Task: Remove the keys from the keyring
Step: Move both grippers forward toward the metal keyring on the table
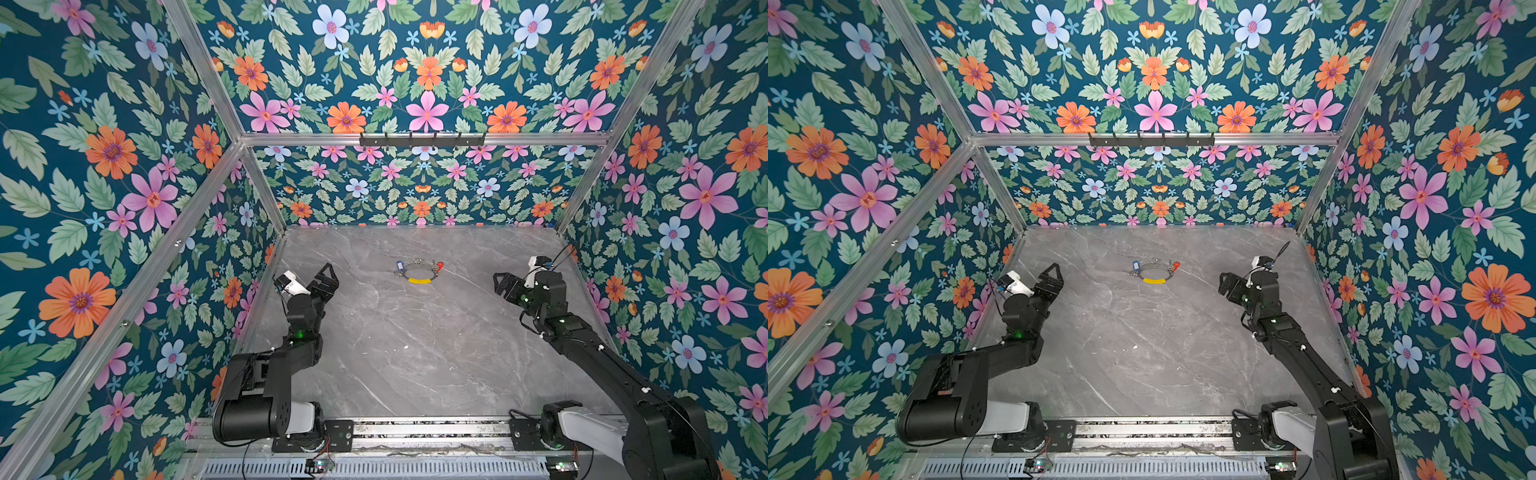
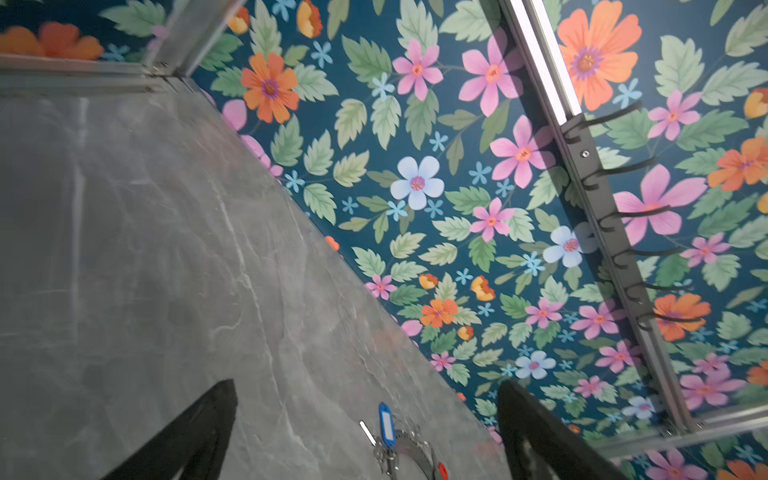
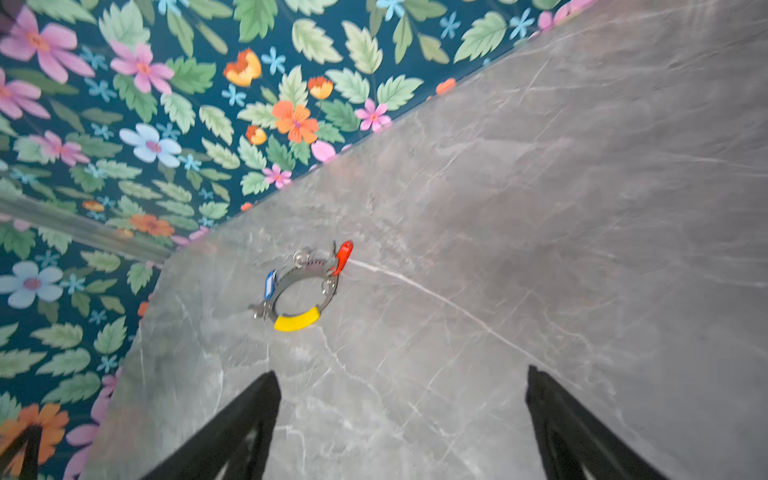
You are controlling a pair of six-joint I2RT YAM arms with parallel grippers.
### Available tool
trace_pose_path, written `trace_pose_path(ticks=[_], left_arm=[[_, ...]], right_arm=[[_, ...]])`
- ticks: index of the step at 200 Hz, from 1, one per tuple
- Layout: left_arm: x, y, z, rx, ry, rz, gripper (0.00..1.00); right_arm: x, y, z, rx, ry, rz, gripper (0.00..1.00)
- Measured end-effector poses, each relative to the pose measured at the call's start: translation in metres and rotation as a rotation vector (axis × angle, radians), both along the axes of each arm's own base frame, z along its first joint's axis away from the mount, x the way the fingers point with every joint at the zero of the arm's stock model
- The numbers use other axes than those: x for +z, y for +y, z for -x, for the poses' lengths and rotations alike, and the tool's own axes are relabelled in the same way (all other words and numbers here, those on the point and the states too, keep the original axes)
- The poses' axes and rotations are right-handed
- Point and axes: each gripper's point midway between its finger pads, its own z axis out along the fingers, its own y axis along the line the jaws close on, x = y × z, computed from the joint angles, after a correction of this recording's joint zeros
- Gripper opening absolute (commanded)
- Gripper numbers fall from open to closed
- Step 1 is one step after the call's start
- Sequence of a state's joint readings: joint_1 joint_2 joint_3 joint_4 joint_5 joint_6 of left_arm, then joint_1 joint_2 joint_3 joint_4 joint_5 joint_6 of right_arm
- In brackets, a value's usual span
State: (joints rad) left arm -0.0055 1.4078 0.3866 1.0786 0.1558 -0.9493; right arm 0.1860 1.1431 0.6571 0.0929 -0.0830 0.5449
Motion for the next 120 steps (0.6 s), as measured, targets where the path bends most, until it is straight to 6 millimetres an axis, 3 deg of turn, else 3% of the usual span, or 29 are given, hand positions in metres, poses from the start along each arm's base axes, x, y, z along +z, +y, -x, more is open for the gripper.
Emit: trace_pose_path(ticks=[19,48,66,92,120], left_arm=[[0.002,-0.024,-0.005,-0.113,-0.005,0.025,0.93],[-0.010,-0.058,0.006,-0.249,0.032,0.075,0.88],[-0.006,-0.077,0.014,-0.308,0.029,0.077,0.89],[0.005,-0.106,0.032,-0.391,-0.001,0.057,0.91],[0.005,-0.126,0.046,-0.434,0.004,0.015,0.93]], right_arm=[[-0.014,0.023,0.004,0.077,0.059,0.009,0.88],[-0.030,0.064,-0.001,0.206,0.129,0.038,0.73],[-0.037,0.085,-0.011,0.264,0.157,0.046,0.63],[-0.050,0.117,-0.033,0.341,0.191,0.040,0.57],[-0.075,0.135,-0.069,0.354,0.233,0.038,0.52]])
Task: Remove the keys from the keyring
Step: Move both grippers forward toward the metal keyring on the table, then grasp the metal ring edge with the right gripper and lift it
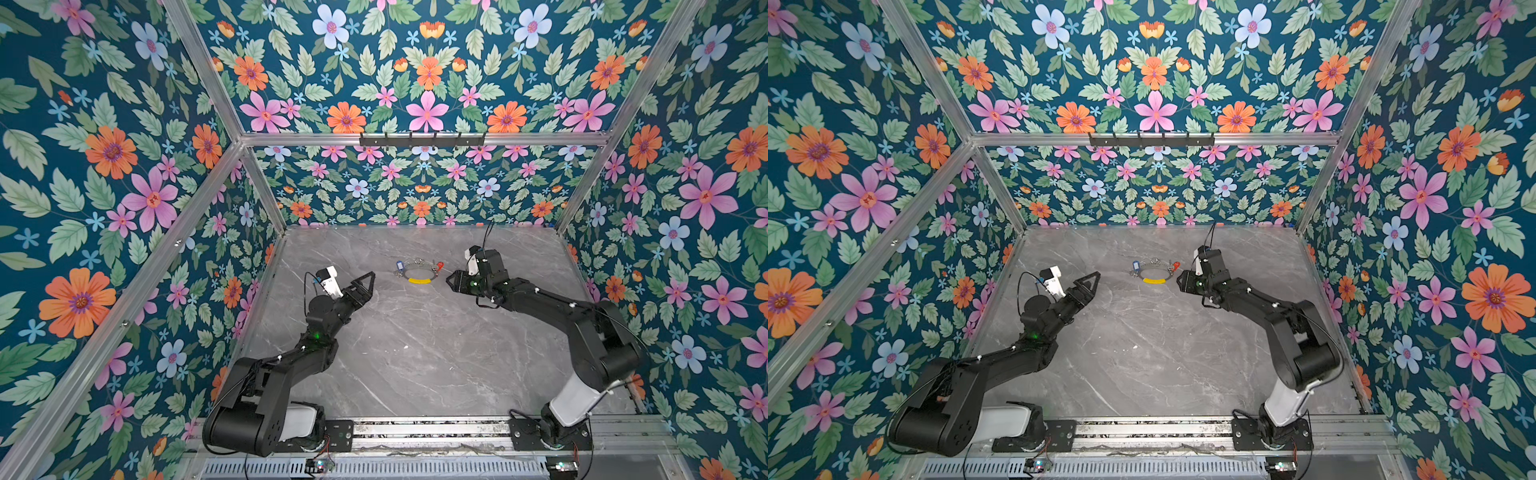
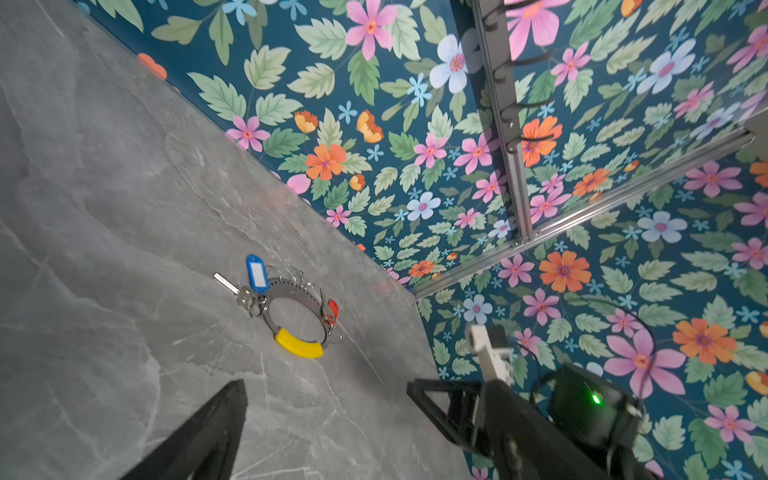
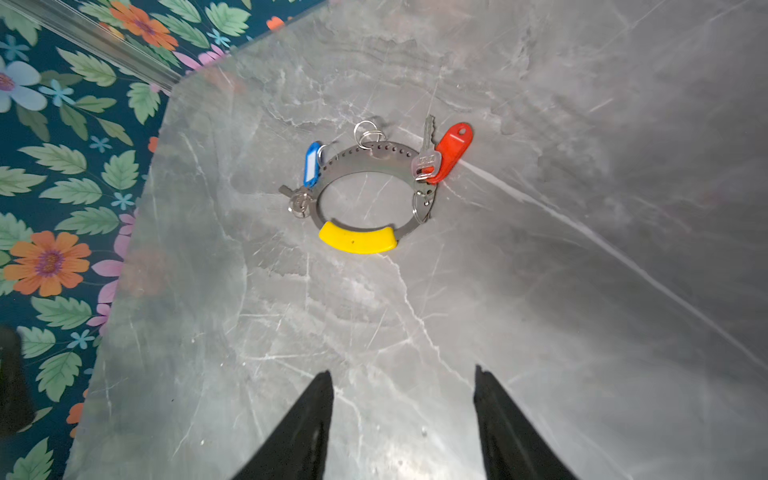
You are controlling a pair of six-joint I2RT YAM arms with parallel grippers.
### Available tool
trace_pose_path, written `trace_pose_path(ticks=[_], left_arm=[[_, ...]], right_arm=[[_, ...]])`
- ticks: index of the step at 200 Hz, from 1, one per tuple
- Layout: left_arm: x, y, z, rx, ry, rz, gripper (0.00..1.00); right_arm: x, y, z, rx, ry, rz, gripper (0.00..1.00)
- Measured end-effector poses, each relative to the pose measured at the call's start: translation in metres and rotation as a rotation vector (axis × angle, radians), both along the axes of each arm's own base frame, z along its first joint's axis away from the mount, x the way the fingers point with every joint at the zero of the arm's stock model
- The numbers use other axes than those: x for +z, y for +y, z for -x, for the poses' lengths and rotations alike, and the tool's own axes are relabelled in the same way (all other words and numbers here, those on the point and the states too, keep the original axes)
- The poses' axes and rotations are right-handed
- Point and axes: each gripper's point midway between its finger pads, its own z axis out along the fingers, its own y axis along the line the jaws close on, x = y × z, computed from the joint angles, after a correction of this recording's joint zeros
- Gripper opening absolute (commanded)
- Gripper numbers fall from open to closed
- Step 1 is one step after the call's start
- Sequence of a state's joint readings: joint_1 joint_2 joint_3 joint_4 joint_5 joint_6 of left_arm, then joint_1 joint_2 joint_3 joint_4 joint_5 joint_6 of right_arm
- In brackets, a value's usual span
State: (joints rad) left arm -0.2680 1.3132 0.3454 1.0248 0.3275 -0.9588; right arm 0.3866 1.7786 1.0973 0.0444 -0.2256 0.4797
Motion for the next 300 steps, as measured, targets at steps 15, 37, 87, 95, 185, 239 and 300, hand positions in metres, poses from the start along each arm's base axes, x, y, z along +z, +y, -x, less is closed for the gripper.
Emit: trace_pose_path(ticks=[15,37,87,95,185,239,300], left_arm=[[-0.006,-0.002,0.005,-0.001,0.008,-0.023,0.93],[-0.017,-0.002,0.010,-0.002,0.035,-0.039,0.93],[-0.032,-0.007,0.010,-0.024,0.069,-0.063,0.83],[-0.033,-0.009,0.009,-0.033,0.074,-0.064,0.83],[-0.047,-0.017,0.007,-0.078,0.104,-0.062,0.79],[-0.047,-0.020,0.007,-0.093,0.105,-0.045,0.79],[-0.044,-0.023,0.008,-0.113,0.095,-0.034,0.79]], right_arm=[[-0.011,0.010,-0.018,0.004,0.015,-0.002,0.49],[-0.025,0.020,-0.037,0.009,0.033,-0.003,0.47],[-0.042,0.032,-0.063,0.024,0.051,0.013,0.39],[-0.044,0.032,-0.066,0.022,0.051,0.027,0.38],[-0.065,0.036,-0.073,0.070,0.062,0.145,0.29],[-0.067,0.037,-0.078,0.081,0.062,0.188,0.23],[-0.069,0.036,-0.078,0.082,0.075,0.200,0.07]])
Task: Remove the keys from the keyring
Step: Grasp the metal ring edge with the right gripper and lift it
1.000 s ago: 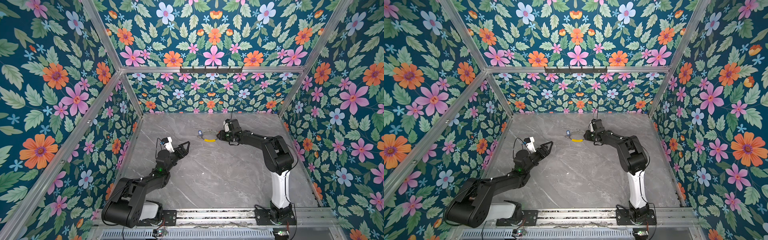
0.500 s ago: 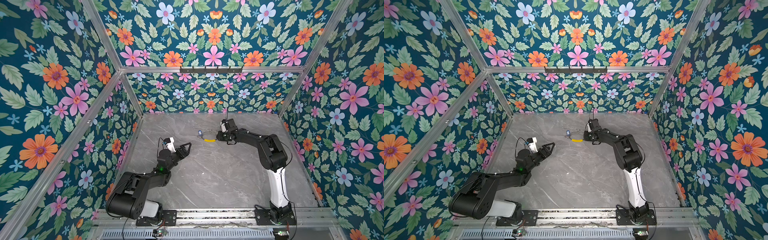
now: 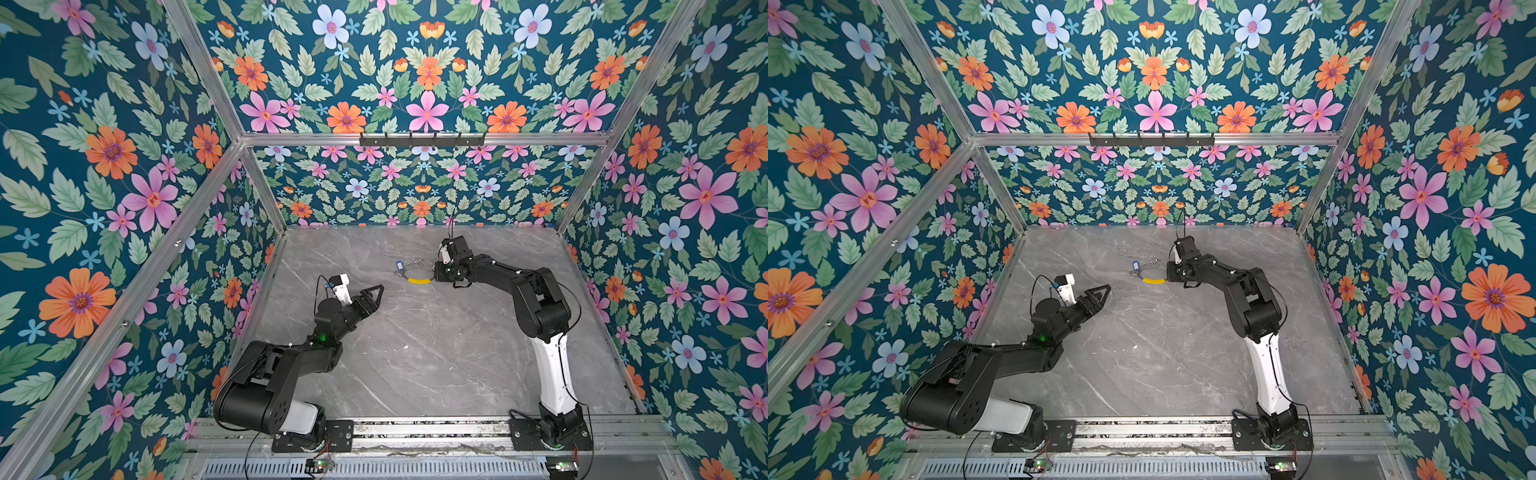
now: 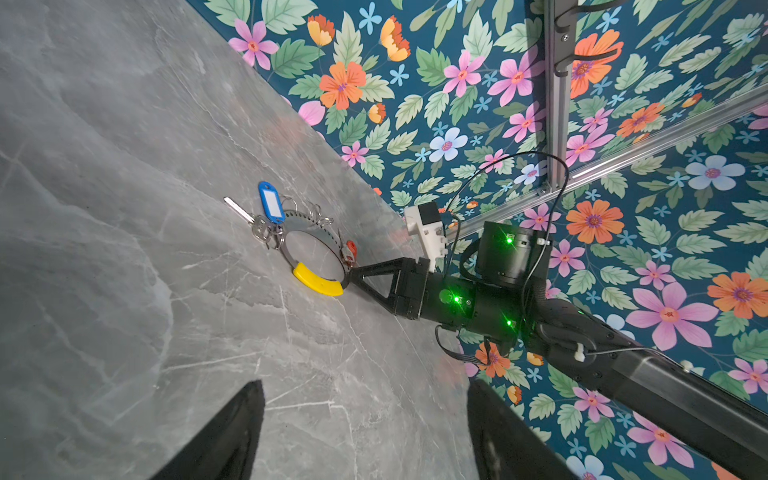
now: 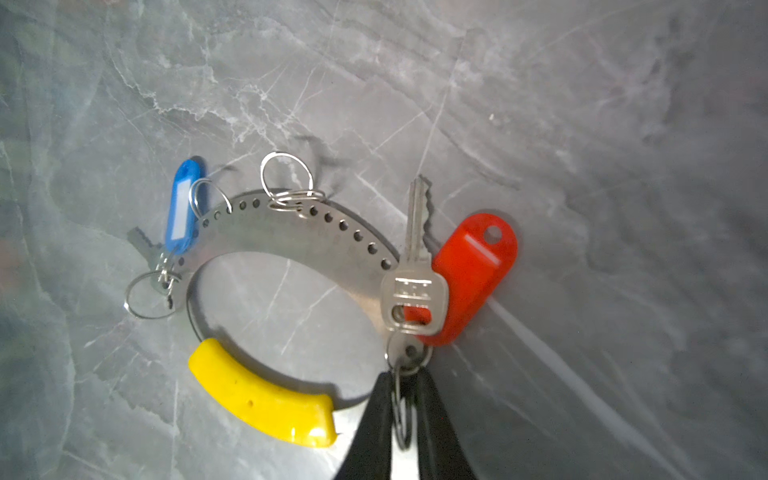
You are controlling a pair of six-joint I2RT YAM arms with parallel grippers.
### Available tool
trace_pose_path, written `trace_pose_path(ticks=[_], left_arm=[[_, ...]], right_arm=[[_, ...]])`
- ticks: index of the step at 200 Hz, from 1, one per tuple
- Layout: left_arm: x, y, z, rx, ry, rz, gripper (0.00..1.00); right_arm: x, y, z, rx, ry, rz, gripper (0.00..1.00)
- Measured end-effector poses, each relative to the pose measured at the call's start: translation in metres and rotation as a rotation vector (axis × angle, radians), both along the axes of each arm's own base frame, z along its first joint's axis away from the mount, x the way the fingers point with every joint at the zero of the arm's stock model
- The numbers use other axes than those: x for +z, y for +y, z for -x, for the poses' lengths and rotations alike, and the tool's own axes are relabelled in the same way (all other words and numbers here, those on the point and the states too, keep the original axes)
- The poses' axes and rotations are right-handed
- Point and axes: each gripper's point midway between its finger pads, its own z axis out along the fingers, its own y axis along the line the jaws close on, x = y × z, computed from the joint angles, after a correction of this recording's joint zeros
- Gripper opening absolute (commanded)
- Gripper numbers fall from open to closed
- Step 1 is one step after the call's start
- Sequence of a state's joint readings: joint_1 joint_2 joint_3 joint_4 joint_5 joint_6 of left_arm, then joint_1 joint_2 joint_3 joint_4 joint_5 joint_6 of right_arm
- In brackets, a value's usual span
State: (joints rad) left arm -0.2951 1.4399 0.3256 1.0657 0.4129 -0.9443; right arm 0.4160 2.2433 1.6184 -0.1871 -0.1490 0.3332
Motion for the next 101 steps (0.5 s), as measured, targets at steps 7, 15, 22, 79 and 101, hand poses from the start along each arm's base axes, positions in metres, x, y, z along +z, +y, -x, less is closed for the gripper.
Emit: trace_pose_path(ticks=[7,15,22,79,101], left_arm=[[0.000,0.000,0.000,-0.003,-0.001,0.001,0.80],[0.001,0.000,0.000,-0.003,-0.003,0.002,0.80],[0.001,-0.001,0.000,-0.005,-0.003,0.004,0.80],[0.006,-0.003,0.002,-0.019,-0.003,0.029,0.82],[0.010,-0.006,0.002,-0.032,-0.008,0.044,0.82]], right_arm=[[0.000,0.000,0.000,0.001,-0.001,0.000,0.04],[0.000,0.000,0.000,0.003,-0.001,0.001,0.01],[0.000,0.001,0.001,0.005,-0.003,0.000,0.00],[0.023,0.012,0.026,0.078,-0.056,0.012,0.00],[0.044,0.012,0.035,0.090,-0.092,-0.008,0.00]])
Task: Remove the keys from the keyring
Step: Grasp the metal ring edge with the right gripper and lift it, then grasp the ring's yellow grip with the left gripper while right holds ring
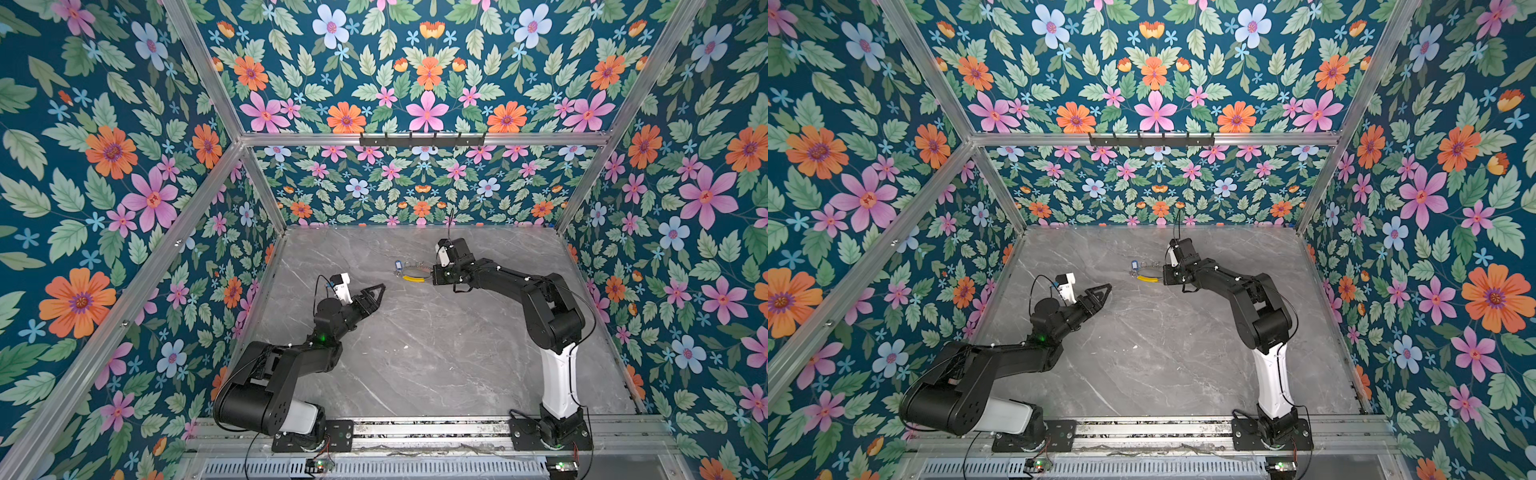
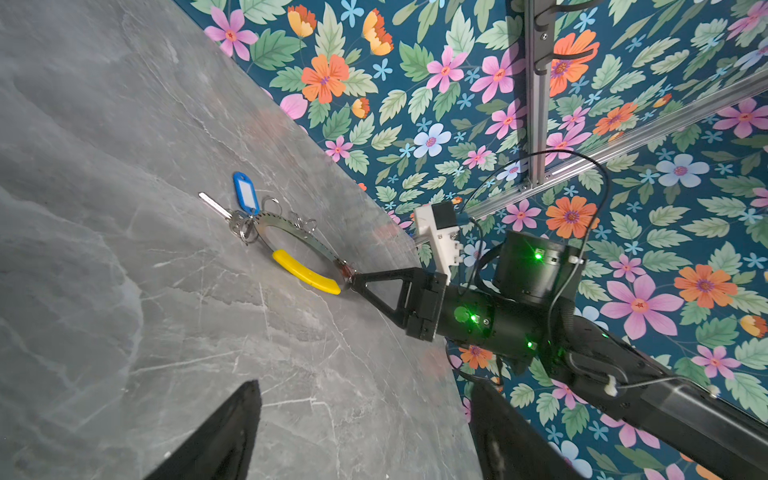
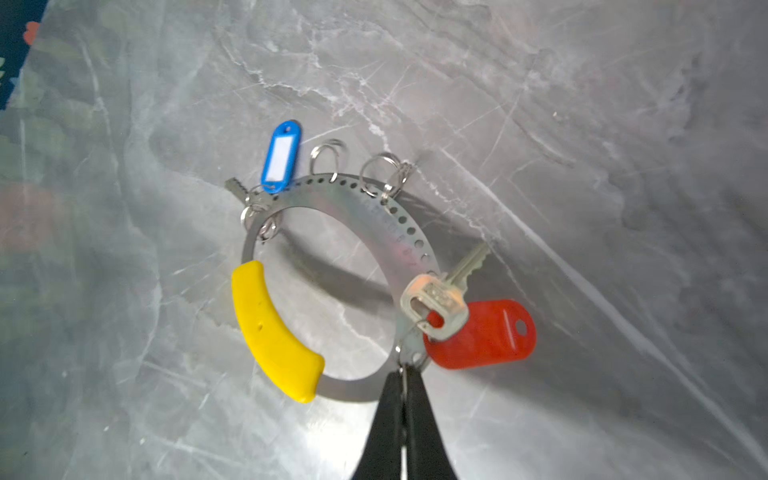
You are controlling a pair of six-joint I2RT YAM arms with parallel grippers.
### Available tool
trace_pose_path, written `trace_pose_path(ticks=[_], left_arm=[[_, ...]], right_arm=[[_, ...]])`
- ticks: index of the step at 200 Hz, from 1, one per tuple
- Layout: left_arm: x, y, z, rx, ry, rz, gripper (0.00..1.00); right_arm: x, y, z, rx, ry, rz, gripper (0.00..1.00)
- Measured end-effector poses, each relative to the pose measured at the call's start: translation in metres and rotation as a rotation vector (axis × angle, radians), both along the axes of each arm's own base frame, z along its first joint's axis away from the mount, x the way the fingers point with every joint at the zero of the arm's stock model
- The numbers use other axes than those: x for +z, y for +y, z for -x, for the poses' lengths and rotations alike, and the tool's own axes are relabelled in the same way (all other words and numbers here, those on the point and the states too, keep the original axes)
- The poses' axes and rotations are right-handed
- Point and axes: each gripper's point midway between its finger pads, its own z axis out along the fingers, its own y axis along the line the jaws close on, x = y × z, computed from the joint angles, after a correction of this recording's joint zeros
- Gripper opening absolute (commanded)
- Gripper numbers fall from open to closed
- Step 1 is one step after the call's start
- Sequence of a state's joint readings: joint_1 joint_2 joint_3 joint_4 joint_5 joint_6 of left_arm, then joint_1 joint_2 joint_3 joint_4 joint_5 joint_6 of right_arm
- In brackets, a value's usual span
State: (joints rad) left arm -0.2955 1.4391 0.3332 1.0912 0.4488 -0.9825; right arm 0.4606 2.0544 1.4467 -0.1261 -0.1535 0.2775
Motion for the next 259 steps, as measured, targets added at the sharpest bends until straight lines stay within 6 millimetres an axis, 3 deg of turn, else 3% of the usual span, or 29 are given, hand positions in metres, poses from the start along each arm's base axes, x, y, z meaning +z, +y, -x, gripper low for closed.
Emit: trace_pose_path(ticks=[56,125,177,220,239,259], left_arm=[[0.009,-0.013,0.002,-0.061,-0.014,0.042,0.83],[0.030,-0.047,0.010,-0.200,-0.070,0.068,0.79],[0.052,-0.079,0.021,-0.309,-0.139,0.054,0.79],[0.077,-0.123,0.045,-0.388,-0.272,-0.116,0.83],[0.076,-0.139,0.050,-0.395,-0.311,-0.219,0.82],[0.063,-0.145,0.044,-0.378,-0.303,-0.304,0.82]], right_arm=[[0.049,-0.002,0.041,0.046,-0.054,-0.076,0.00],[0.117,-0.011,0.097,0.109,-0.143,-0.205,0.00],[0.142,-0.018,0.131,0.142,-0.162,-0.273,0.00],[0.156,-0.026,0.143,0.115,-0.175,-0.292,0.00],[0.161,-0.028,0.146,0.102,-0.181,-0.297,0.00],[0.164,-0.027,0.150,0.095,-0.181,-0.298,0.00]])
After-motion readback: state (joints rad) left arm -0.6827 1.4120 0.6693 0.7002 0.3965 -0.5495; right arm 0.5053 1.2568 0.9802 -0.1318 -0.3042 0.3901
